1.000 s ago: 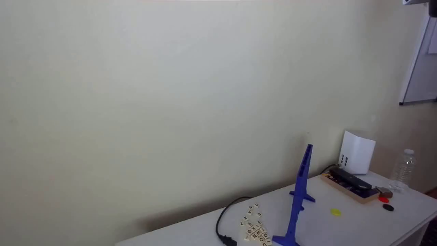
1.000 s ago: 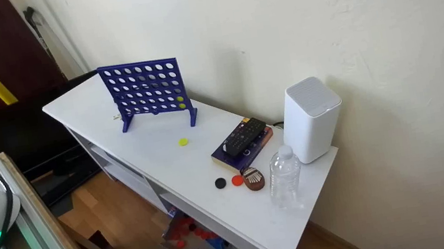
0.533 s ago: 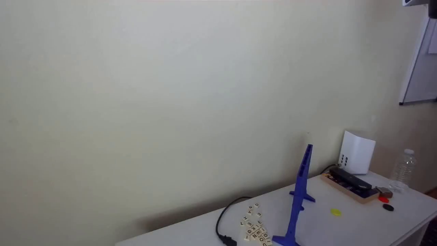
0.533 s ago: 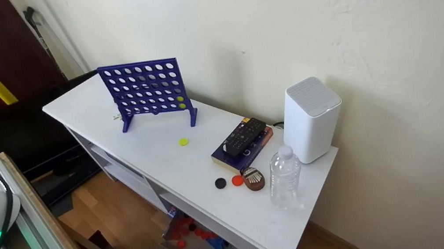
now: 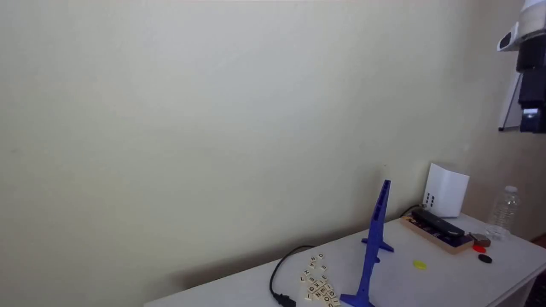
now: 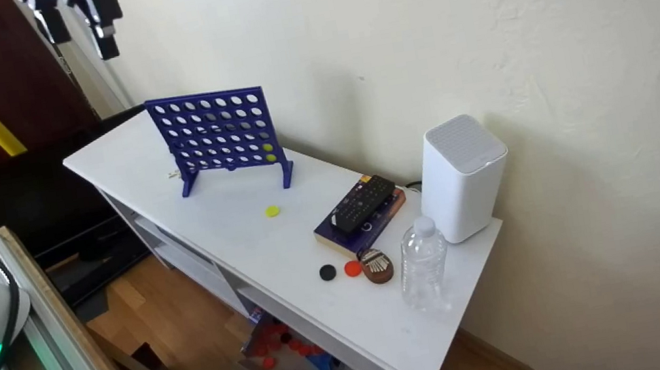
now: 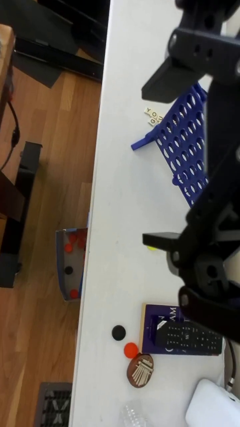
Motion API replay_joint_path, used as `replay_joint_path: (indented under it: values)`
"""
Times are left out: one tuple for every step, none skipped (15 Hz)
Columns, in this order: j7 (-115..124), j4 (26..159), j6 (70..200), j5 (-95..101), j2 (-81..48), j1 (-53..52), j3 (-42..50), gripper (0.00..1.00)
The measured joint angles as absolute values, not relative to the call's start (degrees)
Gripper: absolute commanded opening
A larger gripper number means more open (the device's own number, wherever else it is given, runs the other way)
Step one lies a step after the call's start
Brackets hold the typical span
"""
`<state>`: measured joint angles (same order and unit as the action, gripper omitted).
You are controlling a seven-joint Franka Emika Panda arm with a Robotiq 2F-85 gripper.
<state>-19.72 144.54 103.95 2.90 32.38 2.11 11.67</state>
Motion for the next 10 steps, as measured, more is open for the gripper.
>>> replay_joint_path:
  values:
    - [-20.6, 145.9, 107.1, 3.2, 32.0, 2.3, 12.1, 1.0]
    - [-21.4, 147.4, 110.3, 3.7, 31.6, 2.6, 12.3, 1.0]
    - [-22.1, 148.9, 113.6, 4.5, 31.1, 2.8, 12.4, 1.0]
    - [-22.6, 150.4, 116.7, 5.3, 30.6, 3.0, 12.4, 1.0]
    - [-22.9, 151.7, 119.7, 6.0, 29.9, 3.1, 12.5, 1.0]
    - [-23.1, 153.0, 122.6, 6.6, 29.0, 3.2, 12.5, 1.0]
    - [-23.5, 154.2, 125.3, 7.1, 28.0, 3.3, 12.5, 1.0]
    - [-23.9, 155.2, 127.6, 7.1, 26.8, 3.4, 12.5, 1.0]
    - [-24.3, 155.8, 129.2, 7.1, 25.7, 3.4, 12.6, 1.0]
    - [-24.6, 156.1, 130.2, 7.1, 24.6, 3.4, 12.7, 1.0]
